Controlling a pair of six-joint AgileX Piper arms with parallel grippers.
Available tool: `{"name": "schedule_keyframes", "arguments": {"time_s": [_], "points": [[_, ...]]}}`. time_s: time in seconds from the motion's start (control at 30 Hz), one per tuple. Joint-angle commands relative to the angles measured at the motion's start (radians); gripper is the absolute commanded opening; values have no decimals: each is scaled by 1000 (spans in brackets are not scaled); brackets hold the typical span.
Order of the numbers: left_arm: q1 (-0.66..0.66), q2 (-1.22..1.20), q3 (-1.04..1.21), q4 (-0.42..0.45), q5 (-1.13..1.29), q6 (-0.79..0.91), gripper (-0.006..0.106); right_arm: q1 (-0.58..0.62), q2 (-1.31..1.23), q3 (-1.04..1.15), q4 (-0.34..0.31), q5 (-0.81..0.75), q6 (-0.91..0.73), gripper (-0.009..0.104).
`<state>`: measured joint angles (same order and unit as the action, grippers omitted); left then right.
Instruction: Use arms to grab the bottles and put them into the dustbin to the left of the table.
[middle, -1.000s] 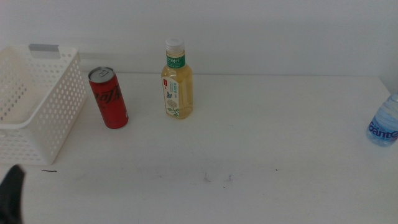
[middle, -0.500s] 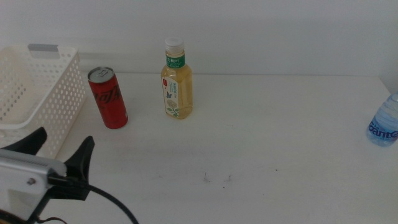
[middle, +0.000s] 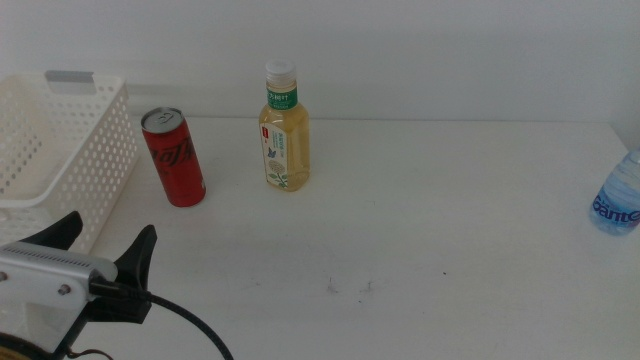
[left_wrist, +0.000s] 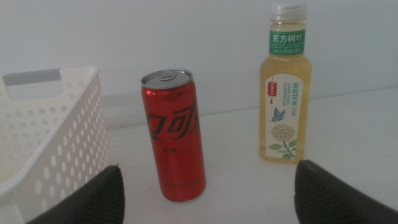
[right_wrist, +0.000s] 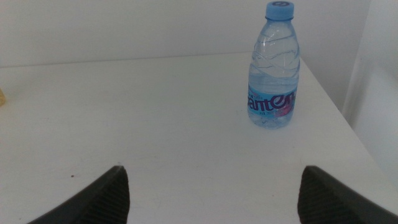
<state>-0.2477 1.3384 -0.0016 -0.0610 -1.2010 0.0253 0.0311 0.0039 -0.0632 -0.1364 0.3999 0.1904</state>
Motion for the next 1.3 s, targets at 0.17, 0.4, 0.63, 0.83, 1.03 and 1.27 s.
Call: {"name": "schedule_keyframes", "arguments": {"time_s": [0.17,0.4,0.63,0.83,1.03,1.27], "points": [[-3,34,-100,-18,152,0,94,-5,-4,4,-11,-8,-7,87],[-3,223,-262,-53,178,0,94,-5,-4,4,-11,-8,-7,87],[-3,426,-424,-130,175,0,94,-5,-4,4,-11,-8,-7,87],[-3,544,-531,-183,175,2,94,-5,-4,4,-11,-8,-7,87],[-1,632,-626,-209,175,49,94,-5,-4,4,-11,-8,-7,87],[-1,710,-721,-255,184,89,94,-5,-4,4,-11,-8,-7,87]]}}
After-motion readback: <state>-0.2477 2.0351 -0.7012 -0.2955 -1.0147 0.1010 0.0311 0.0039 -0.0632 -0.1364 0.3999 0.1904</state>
